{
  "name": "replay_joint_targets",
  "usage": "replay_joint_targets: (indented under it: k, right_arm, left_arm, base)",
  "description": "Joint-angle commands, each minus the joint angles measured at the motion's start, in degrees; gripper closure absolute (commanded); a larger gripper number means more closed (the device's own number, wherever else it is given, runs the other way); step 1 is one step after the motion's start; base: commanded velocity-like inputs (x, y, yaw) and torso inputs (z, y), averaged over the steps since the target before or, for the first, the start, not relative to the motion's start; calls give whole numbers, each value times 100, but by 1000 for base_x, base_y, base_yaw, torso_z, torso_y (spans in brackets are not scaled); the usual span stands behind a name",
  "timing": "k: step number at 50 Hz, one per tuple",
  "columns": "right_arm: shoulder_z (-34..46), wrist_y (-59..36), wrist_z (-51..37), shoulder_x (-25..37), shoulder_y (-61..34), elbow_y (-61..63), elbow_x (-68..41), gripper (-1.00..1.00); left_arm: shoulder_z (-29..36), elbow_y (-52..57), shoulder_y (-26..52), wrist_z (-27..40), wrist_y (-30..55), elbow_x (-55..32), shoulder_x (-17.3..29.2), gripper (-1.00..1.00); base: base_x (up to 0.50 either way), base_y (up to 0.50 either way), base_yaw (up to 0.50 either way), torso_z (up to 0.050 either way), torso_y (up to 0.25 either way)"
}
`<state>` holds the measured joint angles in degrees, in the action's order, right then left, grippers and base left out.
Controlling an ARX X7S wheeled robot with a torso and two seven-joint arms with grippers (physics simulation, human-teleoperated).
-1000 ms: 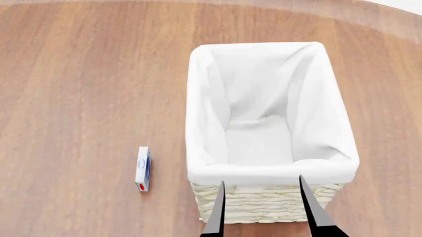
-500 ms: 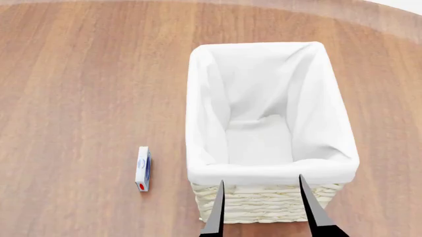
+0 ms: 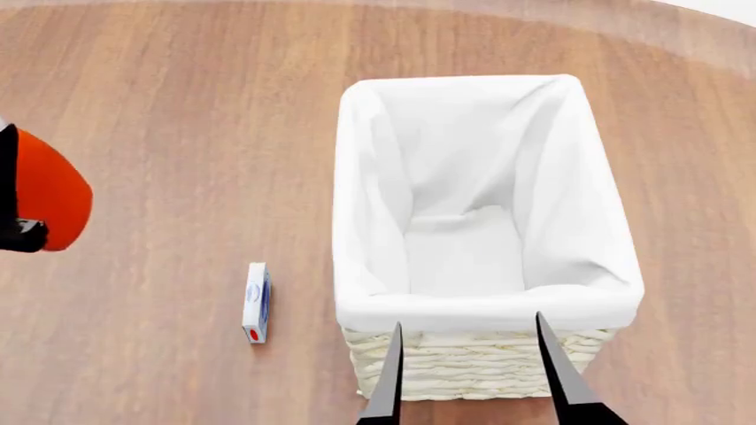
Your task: Pick up the ketchup, and put it in the basket.
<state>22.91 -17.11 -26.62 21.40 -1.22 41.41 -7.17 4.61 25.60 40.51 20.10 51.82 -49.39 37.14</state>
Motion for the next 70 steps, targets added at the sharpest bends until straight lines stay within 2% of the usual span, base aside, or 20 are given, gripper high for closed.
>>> replay_joint_targets:
  k: [1,14,21,25,29,32,34,42,48,63,70]
  right_arm:
    - [-121,17,131,-108,1,21,85,-100]
    - [-73,5,118,-99,-1,31,76,-100]
    - [-83,-20,99,-74,6,64,69,-100]
    - [-49,34,106,-80,2,-10,81,-100]
    - [-40,12,100,-77,-4,-1,76,-100]
    - [-40,13,96,-72,-12,-2,72,-100]
    - [-21,12,101,-78,-22,-29,72,-100]
    - [35,9,117,-80,-61,-87,78,-100]
    - [92,-134,138,-69,-130,-31,81,-100]
    - [387,-1313,434,247,-699,643,232,-100]
    - [9,-1250,829,178,-785,707,-637,-100]
  left_arm:
    - [565,-369,684,-1152,76,-63,-107,100]
    - [1488,-1041,1606,-2288,221,182,-81,100]
    - [1717,-1564,2096,-2891,246,199,-96,100]
    - [1692,-1961,2702,-3161,643,-78,-184,100]
    - [1954,-2002,2819,-3569,337,159,-147,100]
    - [2062,-1986,2891,-3735,396,125,-139,100]
    - [2303,-2049,3176,-4075,421,216,-137,100]
    - [2818,-2294,3601,-4454,657,380,-279,100]
    - [2963,-2509,3829,-4557,790,397,-437,100]
    - [3371,-2903,4267,-4870,815,608,-718,100]
    - [3319,-2953,4269,-4869,731,574,-806,100]
  base:
    - [0,0,0,0,0]
    - [0,0,0,0,0]
    - [0,0,0,0,2]
    - [0,0,0,0,0]
    - [0,0,0,0,0]
    - [0,0,0,0,0]
    - [0,0,0,0,0]
    - [0,0,0,0,0]
    - [0,0,0,0,2]
    - [0,0,0,0,1]
    - [0,0,0,0,0]
